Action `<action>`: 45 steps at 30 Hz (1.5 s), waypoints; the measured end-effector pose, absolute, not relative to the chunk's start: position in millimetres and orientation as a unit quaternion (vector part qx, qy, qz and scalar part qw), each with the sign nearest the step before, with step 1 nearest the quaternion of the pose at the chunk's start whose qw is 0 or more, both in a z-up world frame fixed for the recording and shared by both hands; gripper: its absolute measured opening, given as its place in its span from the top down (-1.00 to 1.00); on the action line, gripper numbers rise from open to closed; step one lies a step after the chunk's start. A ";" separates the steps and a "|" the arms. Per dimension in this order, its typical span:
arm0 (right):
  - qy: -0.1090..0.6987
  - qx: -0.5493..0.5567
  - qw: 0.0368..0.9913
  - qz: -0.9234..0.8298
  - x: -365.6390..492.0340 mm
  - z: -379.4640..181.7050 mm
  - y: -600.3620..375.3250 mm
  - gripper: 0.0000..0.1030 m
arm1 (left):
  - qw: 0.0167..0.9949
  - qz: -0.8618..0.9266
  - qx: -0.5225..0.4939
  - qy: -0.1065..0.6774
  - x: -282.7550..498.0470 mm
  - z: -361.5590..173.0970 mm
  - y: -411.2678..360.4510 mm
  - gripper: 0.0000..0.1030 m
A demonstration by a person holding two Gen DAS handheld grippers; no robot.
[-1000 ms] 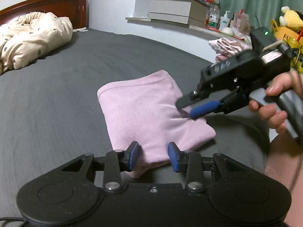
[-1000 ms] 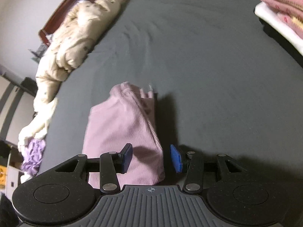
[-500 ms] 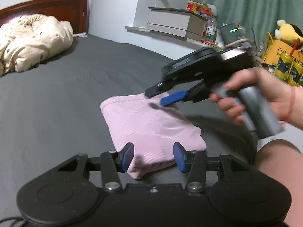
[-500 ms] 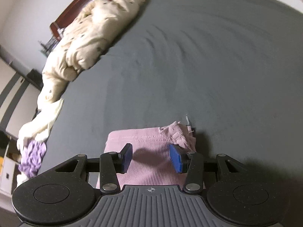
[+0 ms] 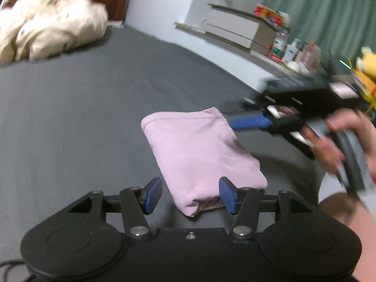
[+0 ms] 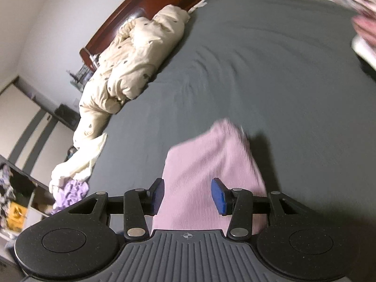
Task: Fold clothes
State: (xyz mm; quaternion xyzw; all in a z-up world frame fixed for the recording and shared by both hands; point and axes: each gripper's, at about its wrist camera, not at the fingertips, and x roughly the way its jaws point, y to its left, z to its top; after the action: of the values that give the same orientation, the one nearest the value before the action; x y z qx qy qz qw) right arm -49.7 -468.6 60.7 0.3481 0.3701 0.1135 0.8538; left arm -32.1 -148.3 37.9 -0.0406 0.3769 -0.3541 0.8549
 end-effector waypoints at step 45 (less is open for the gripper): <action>0.398 0.273 0.871 0.087 -135.3 50.4 -384.8 0.12 | 0.751 -0.313 -0.240 0.529 40.1 -7.1 -171.2 -0.28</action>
State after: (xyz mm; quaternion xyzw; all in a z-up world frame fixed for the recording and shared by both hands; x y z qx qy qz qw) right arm -135.3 -384.8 50.4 0.2725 0.3985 0.0871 0.8714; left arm 40.1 -171.2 -7.1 -0.2401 0.5289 -0.3132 0.7513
